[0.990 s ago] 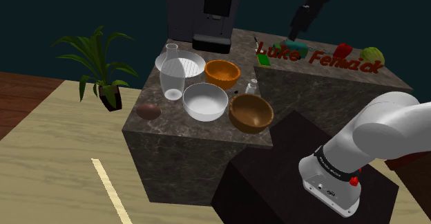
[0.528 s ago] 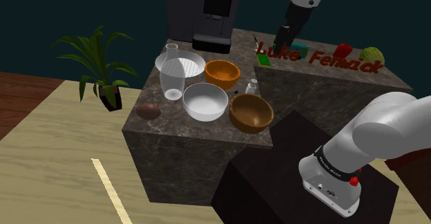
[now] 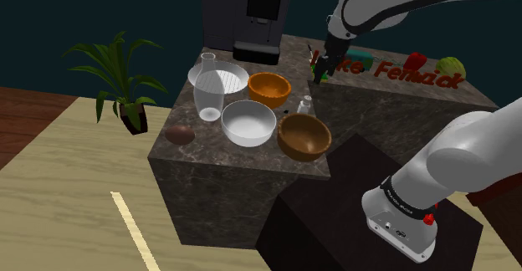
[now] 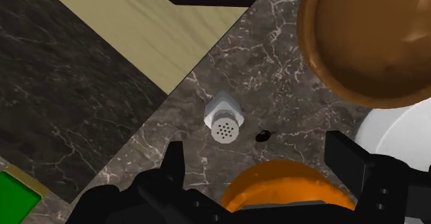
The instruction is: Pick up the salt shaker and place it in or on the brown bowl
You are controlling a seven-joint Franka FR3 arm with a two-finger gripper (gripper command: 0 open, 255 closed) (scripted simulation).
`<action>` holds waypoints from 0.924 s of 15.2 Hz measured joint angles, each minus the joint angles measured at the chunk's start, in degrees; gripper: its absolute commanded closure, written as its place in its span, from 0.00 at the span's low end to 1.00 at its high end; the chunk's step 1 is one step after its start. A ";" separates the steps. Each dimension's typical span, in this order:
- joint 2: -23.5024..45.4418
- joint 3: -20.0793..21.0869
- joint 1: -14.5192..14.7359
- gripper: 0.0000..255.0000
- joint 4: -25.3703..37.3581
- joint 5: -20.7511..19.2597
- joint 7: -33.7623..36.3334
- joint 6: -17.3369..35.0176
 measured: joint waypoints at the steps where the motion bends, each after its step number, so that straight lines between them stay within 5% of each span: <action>1: 2.00 -0.35 0.06 0.00 0.12 0.42 -0.37 1.76; 7: 14.70 -2.07 0.36 0.00 2.36 4.09 -3.52 11.36; 14: 19.81 -2.11 0.48 0.00 1.32 5.55 -4.55 17.43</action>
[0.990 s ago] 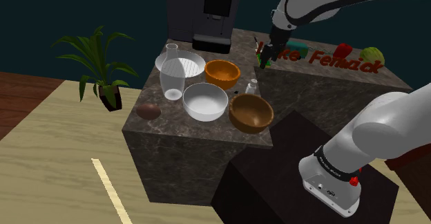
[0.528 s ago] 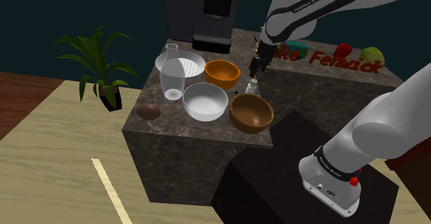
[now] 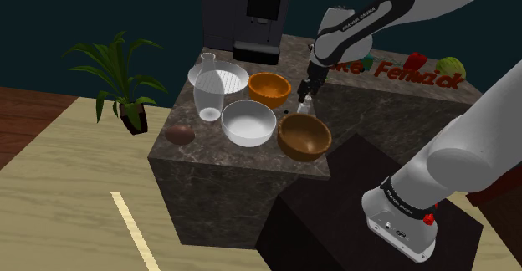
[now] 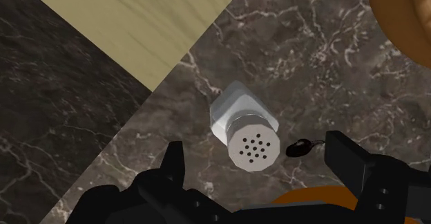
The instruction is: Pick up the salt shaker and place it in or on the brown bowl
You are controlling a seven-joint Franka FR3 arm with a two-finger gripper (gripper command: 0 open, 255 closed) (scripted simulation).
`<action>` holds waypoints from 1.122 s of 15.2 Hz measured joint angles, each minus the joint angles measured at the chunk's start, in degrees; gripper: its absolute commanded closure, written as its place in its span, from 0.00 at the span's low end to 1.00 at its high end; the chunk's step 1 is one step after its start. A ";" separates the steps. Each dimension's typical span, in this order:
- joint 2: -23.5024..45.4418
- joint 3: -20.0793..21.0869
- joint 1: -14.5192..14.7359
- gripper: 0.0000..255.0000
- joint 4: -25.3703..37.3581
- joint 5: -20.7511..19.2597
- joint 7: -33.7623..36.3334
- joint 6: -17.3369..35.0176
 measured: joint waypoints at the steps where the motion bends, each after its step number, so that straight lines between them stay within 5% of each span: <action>1: 0.28 0.03 0.03 0.00 -0.06 0.08 -0.01 0.33; 7: 0.56 0.00 -0.01 0.00 -0.08 0.16 -0.14 0.67; 8: 0.56 0.00 -0.01 1.00 -0.08 0.16 -0.14 0.67; 17: 0.56 0.00 -0.01 1.00 -0.07 0.17 -0.15 0.68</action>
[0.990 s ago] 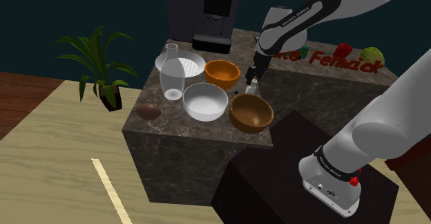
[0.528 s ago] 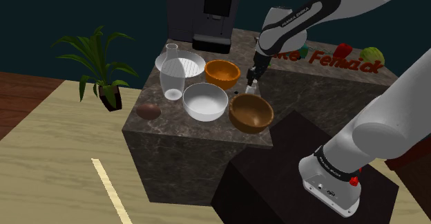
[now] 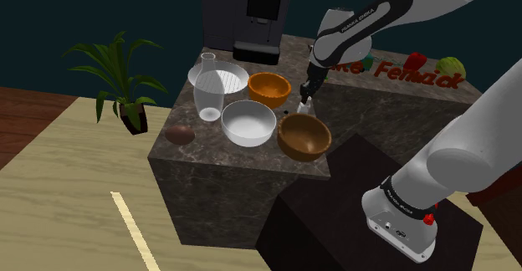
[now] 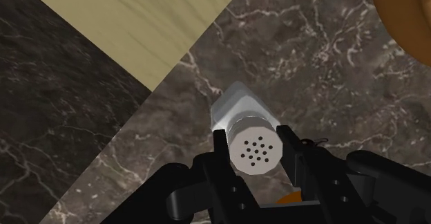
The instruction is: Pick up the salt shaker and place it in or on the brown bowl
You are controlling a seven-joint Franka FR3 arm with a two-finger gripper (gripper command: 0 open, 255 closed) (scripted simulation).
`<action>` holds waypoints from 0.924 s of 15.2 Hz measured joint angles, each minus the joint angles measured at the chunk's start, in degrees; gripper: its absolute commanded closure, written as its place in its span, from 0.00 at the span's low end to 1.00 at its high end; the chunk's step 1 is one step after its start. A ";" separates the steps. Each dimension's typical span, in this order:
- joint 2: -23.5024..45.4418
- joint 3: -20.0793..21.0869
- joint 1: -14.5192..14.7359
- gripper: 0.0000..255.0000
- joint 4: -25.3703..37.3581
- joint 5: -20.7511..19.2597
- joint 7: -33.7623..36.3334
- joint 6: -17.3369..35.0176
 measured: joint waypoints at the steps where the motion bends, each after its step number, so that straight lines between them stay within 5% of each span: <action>1: 0.00 0.00 0.00 1.00 0.00 0.00 0.00 0.00; 14: -7.57 0.02 -0.17 1.00 2.46 -1.87 1.35 -9.93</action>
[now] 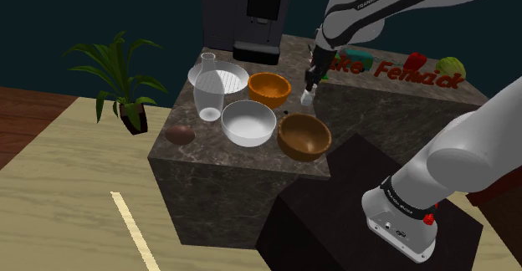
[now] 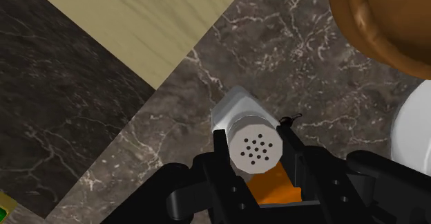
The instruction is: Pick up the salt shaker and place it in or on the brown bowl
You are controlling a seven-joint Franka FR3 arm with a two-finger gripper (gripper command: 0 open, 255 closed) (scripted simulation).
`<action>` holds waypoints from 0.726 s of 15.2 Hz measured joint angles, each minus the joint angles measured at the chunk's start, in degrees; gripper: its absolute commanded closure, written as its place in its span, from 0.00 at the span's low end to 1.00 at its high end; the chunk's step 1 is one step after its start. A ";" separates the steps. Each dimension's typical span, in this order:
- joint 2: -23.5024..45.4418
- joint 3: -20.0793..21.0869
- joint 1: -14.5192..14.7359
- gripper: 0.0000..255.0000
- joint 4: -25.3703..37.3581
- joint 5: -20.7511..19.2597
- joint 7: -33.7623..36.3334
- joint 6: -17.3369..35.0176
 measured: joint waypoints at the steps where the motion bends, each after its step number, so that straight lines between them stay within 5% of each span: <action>1: -0.57 0.10 0.05 1.00 0.27 -0.09 0.21 -0.84; 11: -4.98 0.32 -0.08 1.00 4.26 -0.78 0.74 -9.19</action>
